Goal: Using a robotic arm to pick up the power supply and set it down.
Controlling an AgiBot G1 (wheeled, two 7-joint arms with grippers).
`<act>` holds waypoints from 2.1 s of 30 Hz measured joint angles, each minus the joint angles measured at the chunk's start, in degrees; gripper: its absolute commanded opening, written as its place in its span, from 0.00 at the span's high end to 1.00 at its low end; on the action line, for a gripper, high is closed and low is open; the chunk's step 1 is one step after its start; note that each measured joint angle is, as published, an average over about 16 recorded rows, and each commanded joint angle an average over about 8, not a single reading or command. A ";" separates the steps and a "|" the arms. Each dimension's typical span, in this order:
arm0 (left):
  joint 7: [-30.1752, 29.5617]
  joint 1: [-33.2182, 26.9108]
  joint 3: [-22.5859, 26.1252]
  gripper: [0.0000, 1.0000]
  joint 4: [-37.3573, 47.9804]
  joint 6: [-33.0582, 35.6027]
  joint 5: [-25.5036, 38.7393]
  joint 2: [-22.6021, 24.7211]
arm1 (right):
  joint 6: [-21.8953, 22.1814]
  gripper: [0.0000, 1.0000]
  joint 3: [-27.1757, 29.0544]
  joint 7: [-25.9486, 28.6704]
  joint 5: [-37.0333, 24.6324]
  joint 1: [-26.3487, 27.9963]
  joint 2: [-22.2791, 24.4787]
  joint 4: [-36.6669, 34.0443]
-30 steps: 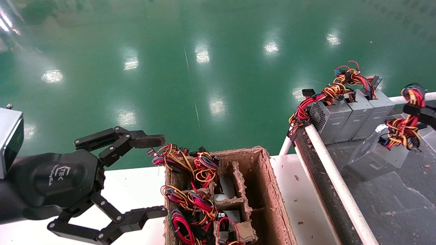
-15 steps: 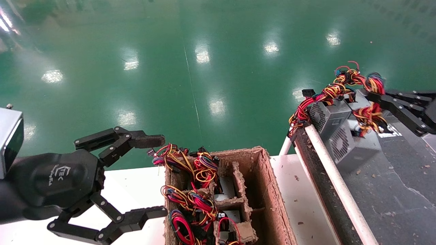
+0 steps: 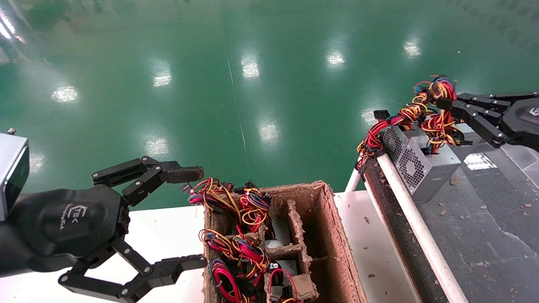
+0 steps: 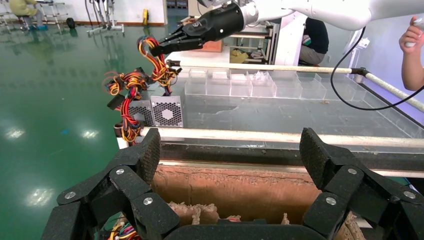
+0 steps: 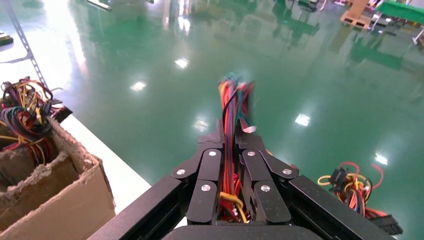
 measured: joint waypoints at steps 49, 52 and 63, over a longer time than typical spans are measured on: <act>0.01 0.01 0.01 0.00 0.03 -0.01 -0.01 -0.01 | -4.94 0.00 -0.27 5.55 8.58 -7.87 -0.72 15.84; 0.01 0.01 0.01 0.00 0.03 -0.01 -0.01 -0.01 | -5.17 0.00 -0.23 6.36 9.59 -9.00 -0.64 17.97; 0.01 0.01 0.01 0.00 0.03 -0.01 -0.01 -0.01 | -6.01 0.00 -0.09 9.36 13.32 -13.17 -0.34 25.80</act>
